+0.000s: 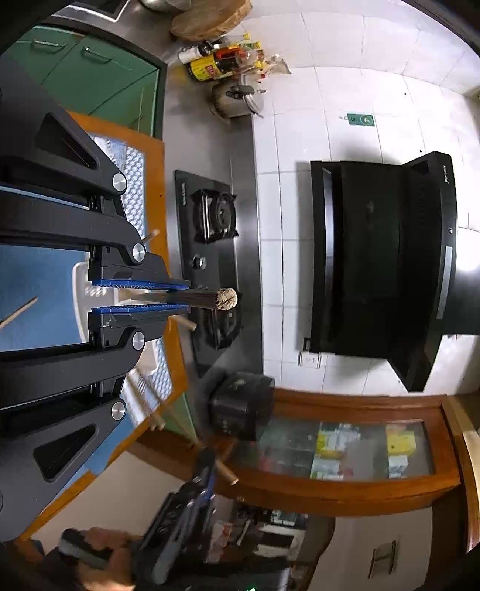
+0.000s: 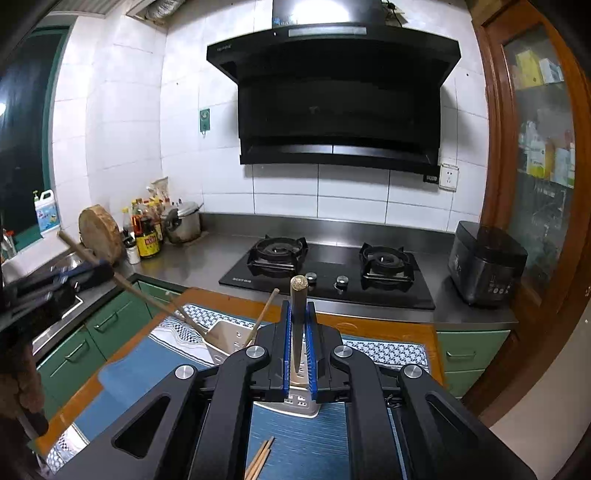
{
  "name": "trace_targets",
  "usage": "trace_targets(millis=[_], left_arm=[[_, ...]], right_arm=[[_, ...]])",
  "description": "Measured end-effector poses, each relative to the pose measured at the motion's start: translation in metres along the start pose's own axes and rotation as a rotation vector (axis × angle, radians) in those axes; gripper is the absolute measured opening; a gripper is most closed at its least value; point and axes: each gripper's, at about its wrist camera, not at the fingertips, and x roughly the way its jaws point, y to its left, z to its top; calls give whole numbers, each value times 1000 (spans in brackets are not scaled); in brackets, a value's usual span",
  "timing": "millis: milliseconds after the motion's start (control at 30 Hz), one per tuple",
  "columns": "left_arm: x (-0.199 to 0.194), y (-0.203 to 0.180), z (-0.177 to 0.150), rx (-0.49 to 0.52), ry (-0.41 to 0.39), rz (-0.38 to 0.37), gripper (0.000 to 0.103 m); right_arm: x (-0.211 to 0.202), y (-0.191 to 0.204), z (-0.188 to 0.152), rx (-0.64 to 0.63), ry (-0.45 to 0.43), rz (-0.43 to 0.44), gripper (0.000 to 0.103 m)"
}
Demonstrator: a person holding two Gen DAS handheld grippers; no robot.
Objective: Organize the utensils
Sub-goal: 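Lift both held chopsticks and carry them above the white holder, then open left tool over holder while right tool releases its chopstick inside, then bring both open tools back down to the remaining chopsticks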
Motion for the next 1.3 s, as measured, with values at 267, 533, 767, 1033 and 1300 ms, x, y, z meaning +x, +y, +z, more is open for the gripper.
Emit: trace_targets(millis=[267, 533, 767, 1033, 1300], left_arm=[[65, 17, -9, -40, 119, 9, 6], [85, 19, -17, -29, 161, 19, 10], [62, 15, -14, -29, 105, 30, 33], [4, 5, -41, -23, 65, 37, 54], [-30, 3, -106, -85, 93, 54, 76]], right_arm=[[44, -2, -11, 3, 76, 6, 7], [60, -2, -15, 3, 88, 2, 9], [34, 3, -19, -19, 50, -5, 18], [-9, 21, -80, -15, 94, 32, 23], [-28, 44, -178, -7, 233, 48, 23]])
